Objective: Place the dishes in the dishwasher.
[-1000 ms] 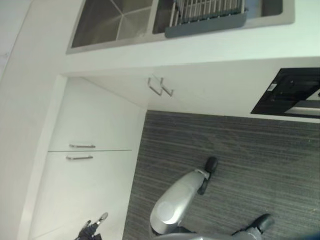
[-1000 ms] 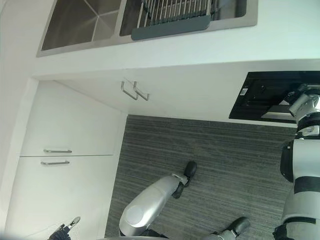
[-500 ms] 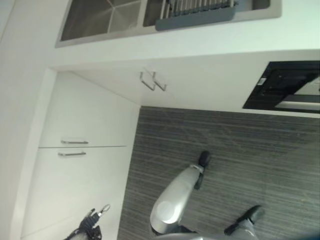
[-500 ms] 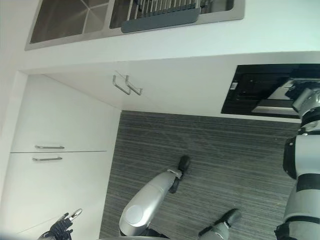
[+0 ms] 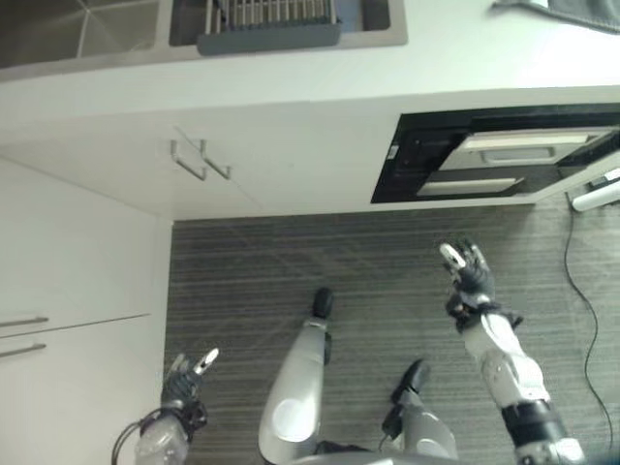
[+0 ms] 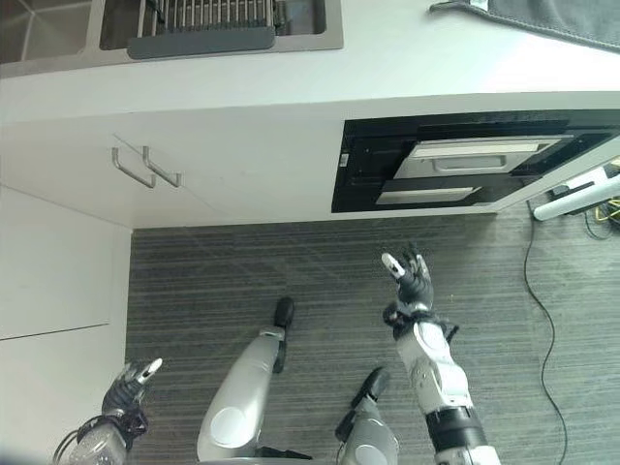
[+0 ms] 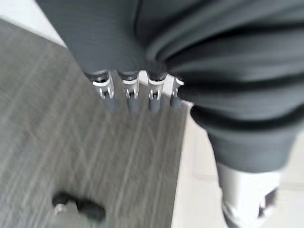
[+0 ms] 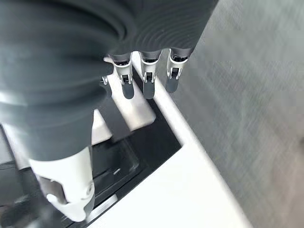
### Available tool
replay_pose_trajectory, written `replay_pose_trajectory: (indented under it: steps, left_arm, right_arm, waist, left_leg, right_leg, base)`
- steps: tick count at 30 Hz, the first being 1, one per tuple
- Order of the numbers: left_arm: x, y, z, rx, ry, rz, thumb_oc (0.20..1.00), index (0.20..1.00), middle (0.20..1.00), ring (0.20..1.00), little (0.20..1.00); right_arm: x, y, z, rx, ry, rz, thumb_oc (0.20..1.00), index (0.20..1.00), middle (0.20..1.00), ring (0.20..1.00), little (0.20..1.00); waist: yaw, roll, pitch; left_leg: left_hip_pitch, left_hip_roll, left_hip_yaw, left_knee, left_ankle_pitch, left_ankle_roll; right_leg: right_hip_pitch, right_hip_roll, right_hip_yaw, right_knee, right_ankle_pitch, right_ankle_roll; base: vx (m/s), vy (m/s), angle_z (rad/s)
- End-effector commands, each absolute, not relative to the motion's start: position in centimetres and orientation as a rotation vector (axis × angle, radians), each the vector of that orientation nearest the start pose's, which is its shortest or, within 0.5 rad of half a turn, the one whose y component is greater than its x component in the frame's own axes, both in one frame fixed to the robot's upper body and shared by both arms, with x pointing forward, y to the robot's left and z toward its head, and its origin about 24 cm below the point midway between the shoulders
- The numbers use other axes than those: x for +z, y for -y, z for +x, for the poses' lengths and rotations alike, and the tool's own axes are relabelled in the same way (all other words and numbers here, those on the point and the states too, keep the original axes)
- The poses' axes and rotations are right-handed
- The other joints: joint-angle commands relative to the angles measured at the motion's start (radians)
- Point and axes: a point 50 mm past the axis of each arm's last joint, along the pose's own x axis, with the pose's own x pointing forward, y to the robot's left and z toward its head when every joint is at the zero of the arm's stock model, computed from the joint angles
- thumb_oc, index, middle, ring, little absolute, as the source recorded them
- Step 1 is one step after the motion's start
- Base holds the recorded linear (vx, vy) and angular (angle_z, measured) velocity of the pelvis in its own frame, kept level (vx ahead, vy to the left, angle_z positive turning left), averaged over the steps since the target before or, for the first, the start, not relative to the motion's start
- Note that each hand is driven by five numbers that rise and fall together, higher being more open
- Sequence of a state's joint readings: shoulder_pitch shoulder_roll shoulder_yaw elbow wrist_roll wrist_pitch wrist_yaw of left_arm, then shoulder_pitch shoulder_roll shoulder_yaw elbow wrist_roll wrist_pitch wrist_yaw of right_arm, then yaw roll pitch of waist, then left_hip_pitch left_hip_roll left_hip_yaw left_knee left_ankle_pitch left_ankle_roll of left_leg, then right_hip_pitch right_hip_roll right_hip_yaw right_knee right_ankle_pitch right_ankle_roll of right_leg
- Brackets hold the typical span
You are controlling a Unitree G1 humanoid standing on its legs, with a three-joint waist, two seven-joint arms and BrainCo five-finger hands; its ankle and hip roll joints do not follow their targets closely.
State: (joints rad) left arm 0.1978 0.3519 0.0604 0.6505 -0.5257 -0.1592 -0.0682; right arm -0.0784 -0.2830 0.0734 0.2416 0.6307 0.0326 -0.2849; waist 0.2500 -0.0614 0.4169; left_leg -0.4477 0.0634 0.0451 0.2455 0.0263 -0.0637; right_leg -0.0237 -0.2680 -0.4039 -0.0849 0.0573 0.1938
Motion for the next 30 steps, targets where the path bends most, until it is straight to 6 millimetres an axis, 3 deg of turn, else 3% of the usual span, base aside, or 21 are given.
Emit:
replay_pose_trajectory:
  steps: [1, 5, 6, 8, 9, 10, 12, 14, 15, 16, 19, 21, 23, 24, 25, 27, 30]
  left_arm:
    - [-9.1, -29.5, 11.2, 0.276, -0.63, -0.108, 1.0, 1.0, 1.0, 1.0, 1.0]
    - [-8.8, -28.6, 12.5, 0.194, -0.603, -0.182, 1.0, 1.0, 1.0, 1.0, 1.0]
    - [-8.8, -28.5, 12.8, 0.197, -0.606, -0.241, 1.0, 1.0, 1.0, 1.0, 1.0]
    - [-8.9, -28.4, 13.0, 0.205, -0.605, -0.316, 1.0, 1.0, 1.0, 1.0, 1.0]
    - [-8.8, -28.1, 13.3, 0.161, -0.602, -0.323, 1.0, 1.0, 1.0, 1.0, 1.0]
    - [-8.9, -28.0, 13.4, 0.156, -0.602, -0.326, 1.0, 1.0, 1.0, 1.0, 1.0]
    - [-8.9, -27.6, 14.6, 0.172, -0.603, -0.378, 1.0, 1.0, 1.0, 1.0, 1.0]
    - [-8.5, -27.3, 15.8, 0.147, -0.595, -0.378, 1.0, 1.0, 1.0, 1.0, 1.0]
    - [-8.4, -27.2, 16.2, 0.131, -0.601, -0.368, 1.0, 1.0, 1.0, 1.0, 1.0]
    - [-8.4, -26.8, 16.8, 0.075, -0.626, -0.338, 1.0, 1.0, 1.0, 1.0, 1.0]
    - [-9.5, -26.2, 16.7, 0.027, -0.704, -0.322, 1.0, 1.0, 1.0, 1.0, 1.0]
    - [-10.2, -26.2, 16.3, -0.015, -0.759, -0.277, 1.0, 1.0, 1.0, 1.0, 1.0]
    - [-10.8, -26.3, 15.9, -0.017, -0.788, -0.269, 1.0, 1.0, 1.0, 1.0, 1.0]
    - [-10.9, -26.3, 15.9, -0.015, -0.8, -0.27, 1.0, 1.0, 1.0, 1.0, 1.0]
    - [-11.1, -26.2, 16.0, -0.01, -0.809, -0.278, 1.0, 1.0, 1.0, 1.0, 1.0]
    - [-11.9, -25.2, 16.2, -0.029, -0.841, -0.278, 1.0, 1.0, 1.0, 1.0, 1.0]
    - [-12.5, -24.5, 15.8, -0.028, -0.862, -0.309, 1.0, 1.0, 1.0, 1.0, 1.0]
  right_arm:
    - [3.7, 22.8, 28.4, -0.249, -0.1, 0.204, 1.0, 1.0, 1.0, 1.0, 1.0]
    - [1.1, 21.6, 27.6, -0.196, -0.22, 0.196, 1.0, 1.0, 1.0, 1.0, 1.0]
    - [-0.6, 21.2, 27.2, -0.164, -0.303, 0.12, 1.0, 1.0, 1.0, 1.0, 1.0]
    - [-1.7, 21.3, 26.5, -0.172, -0.373, 0.057, 1.0, 1.0, 1.0, 1.0, 1.0]
    - [-3.1, 22.1, 25.4, -0.208, -0.444, 0.016, 1.0, 1.0, 1.0, 1.0, 1.0]
    - [-3.4, 22.3, 25.2, -0.209, -0.458, 0.011, 1.0, 1.0, 1.0, 1.0, 1.0]
    - [-4.2, 23.2, 24.2, -0.197, -0.502, -0.038, 1.0, 1.0, 1.0, 1.0, 1.0]
    - [-4.4, 24.1, 23.5, -0.185, -0.502, -0.069, 1.0, 1.0, 1.0, 1.0, 1.0]
    - [-4.6, 24.5, 23.2, -0.185, -0.515, -0.062, 1.0, 1.0, 1.0, 1.0, 1.0]
    - [-5.3, 25.4, 22.2, -0.202, -0.546, 0.004, 1.0, 1.0, 1.0, 1.0, 1.0]
    - [-7.7, 25.4, 20.5, -0.18, -0.646, 0.064, 1.0, 1.0, 1.0, 1.0, 1.0]
    - [-9.3, 25.6, 19.0, -0.189, -0.698, 0.101, 1.0, 1.0, 1.0, 1.0, 1.0]
    - [-10.5, 25.9, 17.6, -0.184, -0.754, 0.112, 1.0, 1.0, 1.0, 1.0, 1.0]
    - [-11.0, 25.9, 17.2, -0.185, -0.778, 0.117, 1.0, 1.0, 1.0, 1.0, 1.0]
    - [-11.5, 25.8, 16.7, -0.182, -0.801, 0.123, 1.0, 1.0, 1.0, 1.0, 1.0]
    - [-13.2, 25.1, 14.5, -0.175, -0.885, 0.153, 1.0, 1.0, 1.0, 1.0, 1.0]
    - [-14.1, 24.4, 13.0, -0.167, -0.944, 0.165, 1.0, 1.0, 1.0, 1.0, 1.0]
  waist:
    - [0.029, 0.032, -0.06]
    - [0.02, 0.024, -0.091]
    - [0.014, 0.037, -0.112]
    - [0.002, 0.056, -0.134]
    - [-0.011, 0.068, -0.141]
    - [-0.015, 0.068, -0.143]
    - [-0.052, 0.048, -0.156]
    - [-0.092, 0.026, -0.159]
    - [-0.102, 0.027, -0.164]
    - [-0.124, 0.046, -0.188]
    - [-0.137, 0.047, -0.216]
    - [-0.146, 0.052, -0.23]
    - [-0.159, 0.065, -0.237]
    - [-0.166, 0.071, -0.24]
    - [-0.177, 0.072, -0.246]
    - [-0.231, 0.05, -0.26]
    - [-0.261, 0.03, -0.273]
  left_leg:
    - [0.059, 0.06, 0.031, -0.116, 0.042, -0.033]
    - [0.107, 0.07, 0.013, -0.123, 0.043, -0.033]
    - [0.141, 0.093, 0.002, -0.162, 0.072, -0.048]
    - [0.185, 0.135, 0.024, -0.255, 0.147, -0.076]
    - [0.195, 0.155, 0.039, -0.264, 0.187, -0.09]
    - [0.198, 0.151, 0.043, -0.25, 0.175, -0.086]
    - [0.229, 0.107, 0.131, -0.092, 0.038, -0.04]
    - [0.272, 0.105, 0.198, 0.015, -0.064, -0.044]
    - [0.302, 0.1, 0.211, -0.005, -0.067, -0.045]
    - [0.409, 0.079, 0.245, -0.141, -0.042, -0.037]
    - [0.496, 0.016, 0.215, -0.24, -0.051, -0.008]
    - [0.536, 0.0, 0.217, -0.278, -0.059, 0.014]
    - [0.569, -0.009, 0.206, -0.31, -0.066, 0.036]
    - [0.567, -0.005, 0.219, -0.318, -0.053, 0.045]
    - [0.574, -0.004, 0.211, -0.33, -0.056, 0.05]
    - [0.58, -0.026, 0.143, -0.333, -0.063, 0.064]
    - [0.588, -0.04, 0.105, -0.333, -0.076, 0.068]
  right_leg:
    - [0.147, -0.011, 0.013, 0.063, -0.087, 0.004]
    - [0.164, 0.038, 0.019, 0.131, -0.146, -0.023]
    - [0.173, 0.069, 0.025, 0.149, -0.17, -0.043]
    - [0.194, 0.096, 0.042, 0.133, -0.165, -0.058]
    - [0.219, 0.111, 0.054, 0.12, -0.165, -0.071]
    - [0.221, 0.111, 0.052, 0.118, -0.164, -0.074]
    - [0.213, 0.075, 0.012, 0.124, -0.151, -0.08]
    - [0.226, 0.045, -0.009, 0.118, -0.134, -0.068]
    - [0.228, 0.041, -0.018, 0.114, -0.125, -0.062]
    - [0.214, 0.02, -0.052, 0.141, -0.101, -0.05]
    - [0.198, -0.029, -0.036, 0.203, -0.037, -0.016]
    - [0.162, -0.062, -0.026, 0.31, 0.006, 0.001]
    - [0.121, -0.076, -0.001, 0.414, 0.026, 0.006]
    - [0.102, -0.072, 0.001, 0.43, 0.042, -0.009]
    - [0.089, -0.049, 0.022, 0.423, 0.035, -0.013]
    - [0.069, 0.1, 0.14, 0.278, -0.023, -0.038]
    - [0.068, 0.149, 0.224, 0.165, -0.038, -0.049]
  base:
    - [-0.19, -0.215, -0.16]
    - [-0.16, -0.18, 0.0]
    - [0.04, -0.021, 0.07]
    - [0.05, 0.021, -0.01]
    - [-0.04, 0.009, 0.04]
    - [-0.15, 0.045, 0.24]
    - [-0.17, 0.104, 0.53]
    - [-0.08, 0.183, 0.82]
    - [0.01, 0.462, 0.86]
    - [0.09, 0.521, 0.62]
    - [0.12, 0.49, 0.71]
    - [0.12, 0.39, 0.1]
    - [0.07, 0.293, 0.23]
    - [0.02, 0.191, 0.45]
    - [0.04, 0.16, 0.38]
    - [0.19, 0.063, 0.76]
    - [0.15, -0.004, 1.15]
